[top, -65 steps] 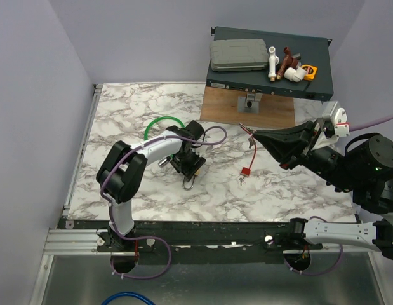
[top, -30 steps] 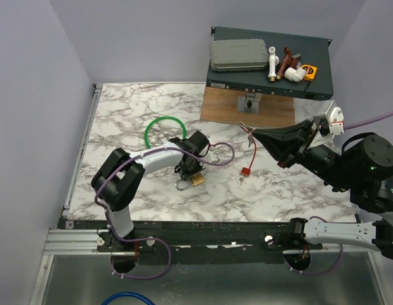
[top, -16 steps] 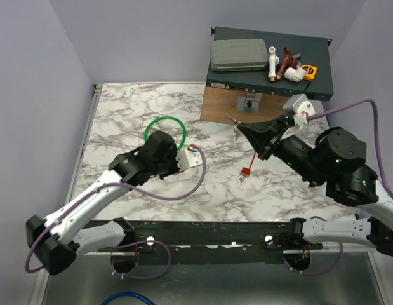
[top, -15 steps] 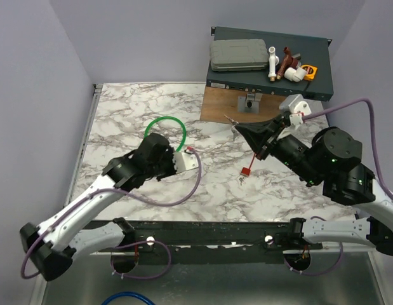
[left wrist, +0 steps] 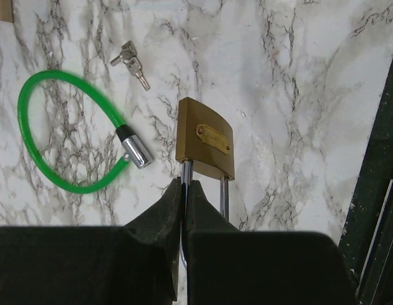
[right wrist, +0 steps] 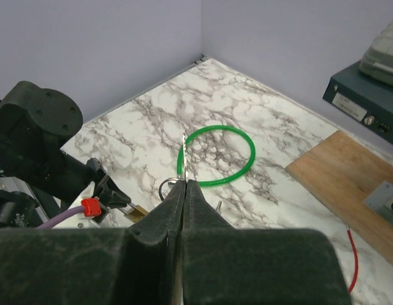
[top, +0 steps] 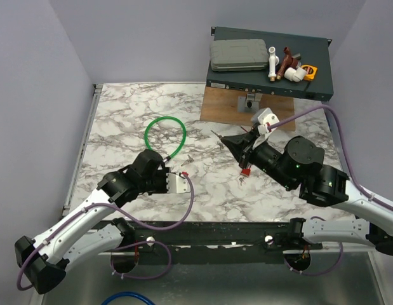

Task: Unlock with the key

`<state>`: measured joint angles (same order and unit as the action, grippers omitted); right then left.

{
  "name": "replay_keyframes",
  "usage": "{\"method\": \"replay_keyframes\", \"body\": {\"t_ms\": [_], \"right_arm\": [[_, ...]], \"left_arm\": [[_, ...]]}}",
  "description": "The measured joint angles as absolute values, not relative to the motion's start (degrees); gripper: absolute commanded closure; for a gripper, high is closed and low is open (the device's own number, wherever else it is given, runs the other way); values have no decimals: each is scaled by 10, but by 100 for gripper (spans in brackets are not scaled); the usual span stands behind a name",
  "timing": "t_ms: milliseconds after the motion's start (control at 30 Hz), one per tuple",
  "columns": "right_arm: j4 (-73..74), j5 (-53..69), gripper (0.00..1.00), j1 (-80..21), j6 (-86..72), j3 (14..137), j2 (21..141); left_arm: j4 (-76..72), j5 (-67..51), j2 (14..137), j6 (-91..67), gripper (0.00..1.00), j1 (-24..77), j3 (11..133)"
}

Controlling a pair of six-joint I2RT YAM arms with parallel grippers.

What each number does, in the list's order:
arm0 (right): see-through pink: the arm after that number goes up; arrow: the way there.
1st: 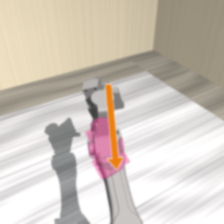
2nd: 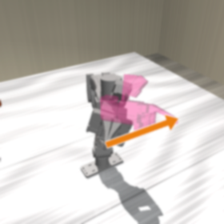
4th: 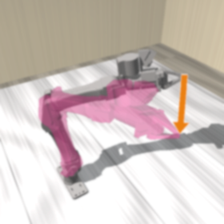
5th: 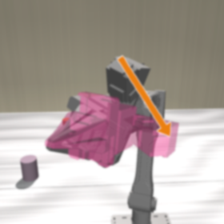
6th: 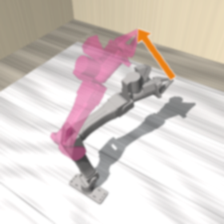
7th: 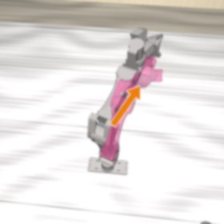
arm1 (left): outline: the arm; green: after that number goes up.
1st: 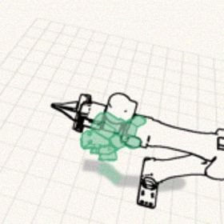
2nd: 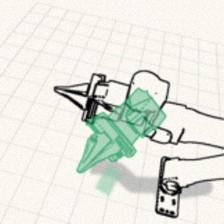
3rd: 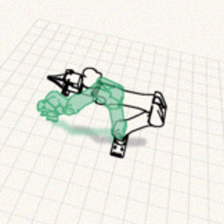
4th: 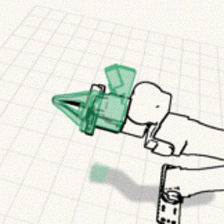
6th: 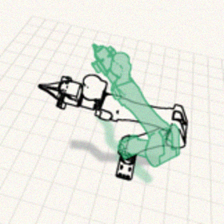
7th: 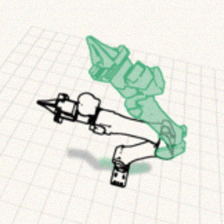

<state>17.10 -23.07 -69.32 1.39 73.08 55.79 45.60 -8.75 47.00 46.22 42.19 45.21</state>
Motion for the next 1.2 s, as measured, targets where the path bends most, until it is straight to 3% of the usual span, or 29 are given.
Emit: {"method": "replay_keyframes", "body": {"t_ms": [333,667,1200], "right_arm": [[143,-242,99,-693,-32,617,527],[98,-241,99,-660,-1,615,562],[-7,-65,99,-630,-7,602,629]], "left_arm": [[480,-146,439,540,100,421,474],[534,-283,341,581,100,421,717],[648,-530,409,497,100,415,1016]]}}
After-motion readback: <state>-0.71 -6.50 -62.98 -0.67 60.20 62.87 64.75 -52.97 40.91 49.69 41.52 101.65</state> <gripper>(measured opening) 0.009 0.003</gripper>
